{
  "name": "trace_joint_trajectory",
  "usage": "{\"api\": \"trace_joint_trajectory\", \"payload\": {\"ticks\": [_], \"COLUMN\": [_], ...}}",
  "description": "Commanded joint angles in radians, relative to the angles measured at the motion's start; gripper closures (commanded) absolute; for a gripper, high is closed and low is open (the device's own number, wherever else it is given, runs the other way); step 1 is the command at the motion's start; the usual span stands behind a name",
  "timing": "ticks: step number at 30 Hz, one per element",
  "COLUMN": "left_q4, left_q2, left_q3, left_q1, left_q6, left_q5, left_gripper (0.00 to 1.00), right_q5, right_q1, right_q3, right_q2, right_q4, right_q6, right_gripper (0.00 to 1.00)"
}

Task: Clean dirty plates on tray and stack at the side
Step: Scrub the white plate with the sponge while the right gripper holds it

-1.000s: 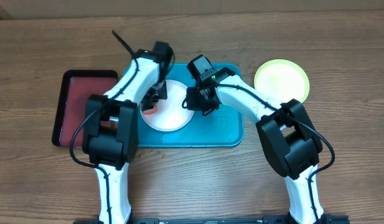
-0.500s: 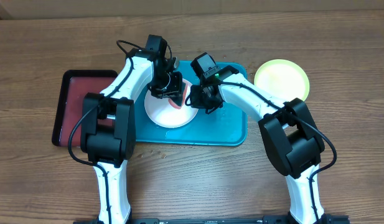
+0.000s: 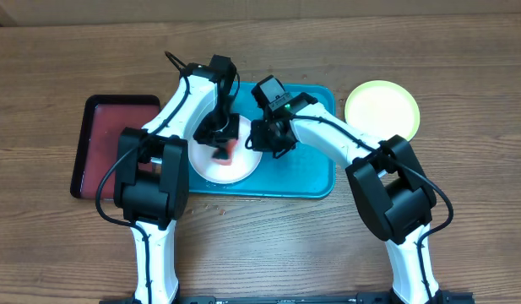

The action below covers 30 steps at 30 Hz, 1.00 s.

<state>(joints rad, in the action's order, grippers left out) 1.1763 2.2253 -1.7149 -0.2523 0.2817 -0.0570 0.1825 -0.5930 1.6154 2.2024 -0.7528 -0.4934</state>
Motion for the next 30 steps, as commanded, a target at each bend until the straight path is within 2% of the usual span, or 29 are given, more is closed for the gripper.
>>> {"api": "trace_joint_trajectory", "payload": {"ticks": [1, 6, 9, 15, 19, 25, 30], "left_q4": [0.019, 0.031, 0.008, -0.064, -0.088, -0.028, 0.064], "left_q2": [0.037, 0.037, 0.037, 0.038, 0.037, 0.037, 0.03], "left_q3": [-0.012, -0.084, -0.093, -0.089, -0.088, -0.089, -0.108], "left_q1": [0.05, 0.067, 0.07, 0.062, 0.042, 0.037, 0.085], "left_q6": [0.12, 0.182, 0.183, 0.16, 0.062, -0.06, -0.109], "left_q5": [-0.346, -0.325, -0.248, 0.088, 0.285, 0.313, 0.313], "left_gripper": [0.96, 0.96, 0.96, 0.96, 0.96, 0.96, 0.96], "right_q5": [-0.077, -0.077, -0.077, -0.077, -0.077, -0.077, -0.077], "right_q1": [0.027, 0.027, 0.027, 0.027, 0.027, 0.027, 0.027], "right_q3": [-0.025, -0.025, -0.025, -0.025, -0.025, -0.025, -0.025], "right_q2": [0.033, 0.033, 0.033, 0.033, 0.033, 0.033, 0.033], "right_q4": [-0.017, -0.018, -0.018, -0.01, -0.012, -0.015, -0.016], "right_q6": [0.003, 0.003, 0.003, 0.003, 0.003, 0.003, 0.004], "right_gripper": [0.96, 0.96, 0.96, 0.96, 0.96, 0.96, 0.96]}}
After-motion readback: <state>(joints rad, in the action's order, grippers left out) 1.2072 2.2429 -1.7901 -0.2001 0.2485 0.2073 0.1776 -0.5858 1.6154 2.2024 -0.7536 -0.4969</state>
